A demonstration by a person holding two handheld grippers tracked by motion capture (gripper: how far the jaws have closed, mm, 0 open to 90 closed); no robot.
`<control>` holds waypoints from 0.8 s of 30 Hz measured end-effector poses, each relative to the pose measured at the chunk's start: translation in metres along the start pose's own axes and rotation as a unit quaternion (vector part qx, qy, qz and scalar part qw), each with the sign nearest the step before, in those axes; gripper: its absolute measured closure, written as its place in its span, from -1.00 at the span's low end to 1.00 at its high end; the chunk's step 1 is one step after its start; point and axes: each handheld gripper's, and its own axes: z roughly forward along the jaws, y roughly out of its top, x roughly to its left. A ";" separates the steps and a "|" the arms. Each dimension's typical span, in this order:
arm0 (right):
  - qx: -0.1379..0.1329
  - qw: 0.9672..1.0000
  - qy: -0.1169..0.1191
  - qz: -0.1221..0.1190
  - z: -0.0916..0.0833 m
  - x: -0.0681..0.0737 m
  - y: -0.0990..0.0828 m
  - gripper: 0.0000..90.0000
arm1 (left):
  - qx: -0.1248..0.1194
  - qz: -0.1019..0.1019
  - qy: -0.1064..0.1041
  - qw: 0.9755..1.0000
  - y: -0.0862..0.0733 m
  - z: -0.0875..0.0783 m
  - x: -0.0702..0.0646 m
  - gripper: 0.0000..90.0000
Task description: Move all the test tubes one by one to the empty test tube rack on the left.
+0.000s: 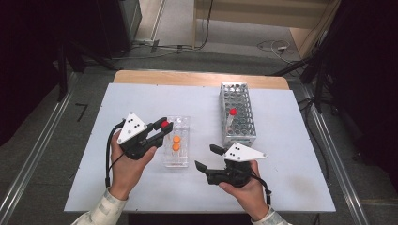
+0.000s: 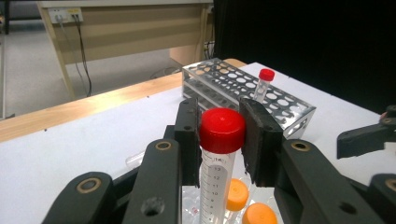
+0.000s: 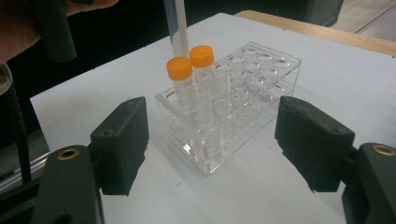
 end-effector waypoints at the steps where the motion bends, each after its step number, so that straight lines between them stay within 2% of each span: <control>1: 0.000 1.000 0.000 0.000 0.000 0.000 0.000 -0.46 | 0.003 0.002 0.002 1.000 -0.002 0.001 0.000 0.57; 10: 0.001 1.000 -0.002 -0.004 0.000 0.000 0.000 -0.45 | 0.004 0.002 0.011 1.000 -0.011 0.005 0.002 0.57; 24: 0.003 1.000 -0.005 -0.008 0.000 0.001 0.000 -0.44 | 0.035 -0.002 0.008 0.999 -0.027 0.012 0.001 0.56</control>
